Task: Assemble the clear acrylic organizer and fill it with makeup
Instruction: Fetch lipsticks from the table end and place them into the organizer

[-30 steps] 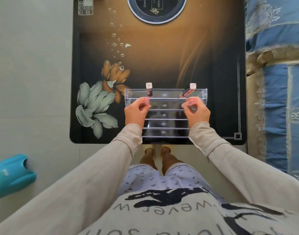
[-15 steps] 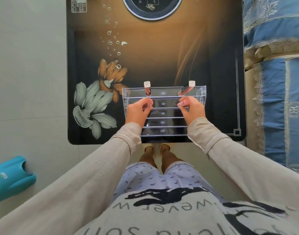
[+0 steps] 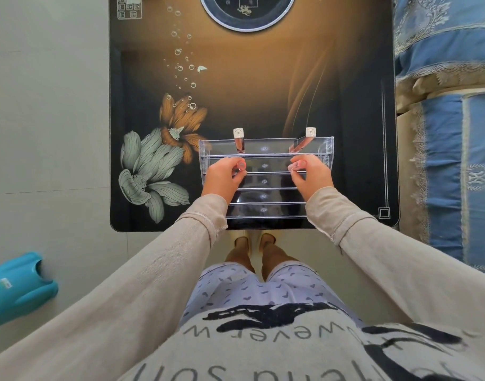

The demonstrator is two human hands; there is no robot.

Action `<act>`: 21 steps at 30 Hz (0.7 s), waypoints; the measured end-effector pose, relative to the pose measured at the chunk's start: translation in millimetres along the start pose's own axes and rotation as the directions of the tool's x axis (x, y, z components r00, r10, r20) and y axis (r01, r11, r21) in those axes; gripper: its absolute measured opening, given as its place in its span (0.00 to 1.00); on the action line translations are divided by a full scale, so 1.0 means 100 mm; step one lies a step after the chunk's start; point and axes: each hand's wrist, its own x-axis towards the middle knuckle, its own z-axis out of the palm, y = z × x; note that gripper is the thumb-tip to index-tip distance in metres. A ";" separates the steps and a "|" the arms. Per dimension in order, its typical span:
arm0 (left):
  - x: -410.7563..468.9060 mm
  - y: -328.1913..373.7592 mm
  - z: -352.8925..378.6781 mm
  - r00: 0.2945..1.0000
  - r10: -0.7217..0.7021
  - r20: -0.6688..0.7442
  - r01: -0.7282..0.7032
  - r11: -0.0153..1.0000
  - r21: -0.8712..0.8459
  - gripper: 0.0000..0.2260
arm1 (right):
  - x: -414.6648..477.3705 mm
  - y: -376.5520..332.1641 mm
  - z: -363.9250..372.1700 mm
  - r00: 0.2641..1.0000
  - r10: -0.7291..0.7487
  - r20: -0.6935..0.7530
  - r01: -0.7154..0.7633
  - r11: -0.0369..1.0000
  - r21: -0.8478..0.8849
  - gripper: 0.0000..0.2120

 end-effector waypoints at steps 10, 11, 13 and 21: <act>-0.01 0.00 -0.02 0.999 0.028 0.018 -0.028 0.998 0.053 0.13 | 0.01 0.01 0.00 1.000 0.013 0.009 -0.013 1.000 -0.024 0.12; -0.02 0.00 -0.03 0.999 0.037 0.008 -0.038 0.998 0.052 0.14 | 0.00 0.01 -0.01 1.000 -0.002 -0.001 0.001 1.000 -0.027 0.11; -0.07 -0.02 -0.04 0.998 0.054 -0.023 -0.054 0.998 0.033 0.13 | -0.04 0.02 -0.05 0.999 -0.026 -0.022 0.025 1.000 -0.016 0.09; -0.54 -0.47 -0.15 1.000 0.010 0.007 -0.011 0.994 0.113 0.07 | -0.53 0.21 -0.17 0.987 0.094 -0.132 -0.087 0.995 0.055 0.16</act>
